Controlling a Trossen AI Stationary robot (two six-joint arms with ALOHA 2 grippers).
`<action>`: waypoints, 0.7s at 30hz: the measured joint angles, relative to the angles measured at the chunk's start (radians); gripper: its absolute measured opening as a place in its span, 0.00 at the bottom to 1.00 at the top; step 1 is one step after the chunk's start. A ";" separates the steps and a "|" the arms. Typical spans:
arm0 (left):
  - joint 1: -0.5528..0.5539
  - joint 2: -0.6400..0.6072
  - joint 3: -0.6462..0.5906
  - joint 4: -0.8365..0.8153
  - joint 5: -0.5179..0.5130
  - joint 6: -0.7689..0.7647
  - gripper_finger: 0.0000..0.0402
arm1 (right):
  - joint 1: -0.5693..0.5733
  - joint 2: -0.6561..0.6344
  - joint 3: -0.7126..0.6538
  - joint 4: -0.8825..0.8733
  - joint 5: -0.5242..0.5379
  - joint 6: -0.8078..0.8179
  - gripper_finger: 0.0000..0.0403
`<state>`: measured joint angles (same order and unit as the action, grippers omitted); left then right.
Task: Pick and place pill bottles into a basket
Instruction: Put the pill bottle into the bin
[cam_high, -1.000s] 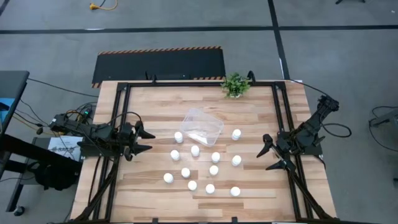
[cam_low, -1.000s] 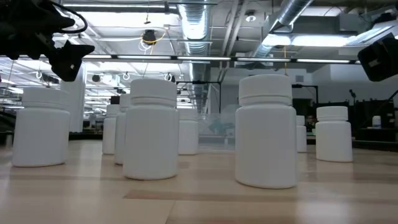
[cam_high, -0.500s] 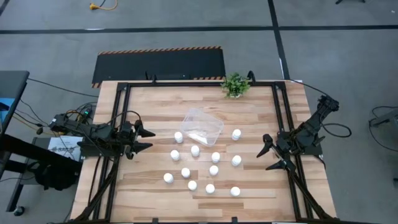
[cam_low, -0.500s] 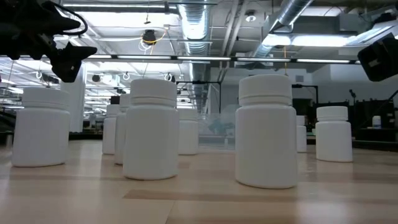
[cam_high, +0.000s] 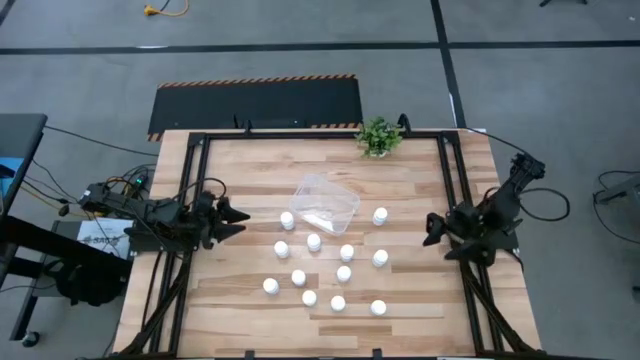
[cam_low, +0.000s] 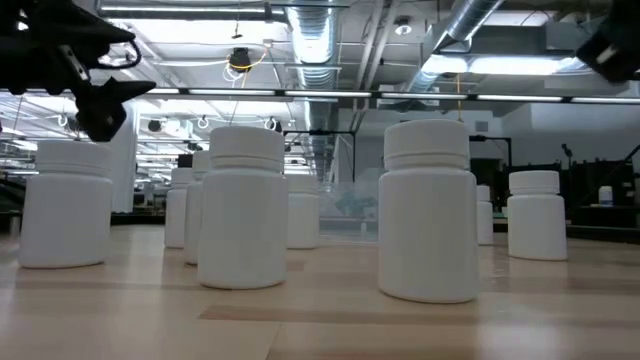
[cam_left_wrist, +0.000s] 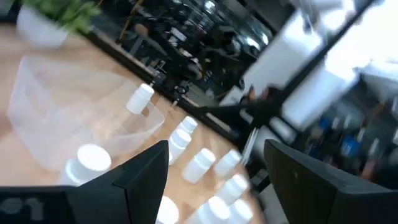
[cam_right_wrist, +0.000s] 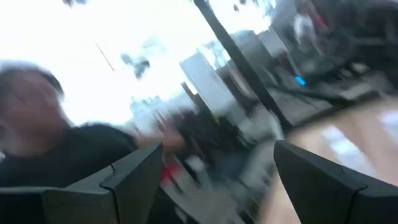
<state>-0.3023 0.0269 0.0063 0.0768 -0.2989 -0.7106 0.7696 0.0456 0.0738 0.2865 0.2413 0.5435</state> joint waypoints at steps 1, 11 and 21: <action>0.000 0.000 0.000 0.001 -0.017 -0.072 0.63 | 0.000 0.000 0.000 0.041 0.000 0.004 0.75; 0.000 0.000 0.000 0.005 -0.061 -0.086 0.63 | 0.000 0.000 0.002 0.345 0.075 -0.268 0.75; 0.000 0.001 0.000 0.004 -0.033 0.128 0.63 | 0.000 0.000 0.003 0.415 0.094 -0.463 0.75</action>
<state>-0.3019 0.0277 0.0063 0.0810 -0.3314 -0.5825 0.7696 0.0456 0.0769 0.7011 0.3354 0.0810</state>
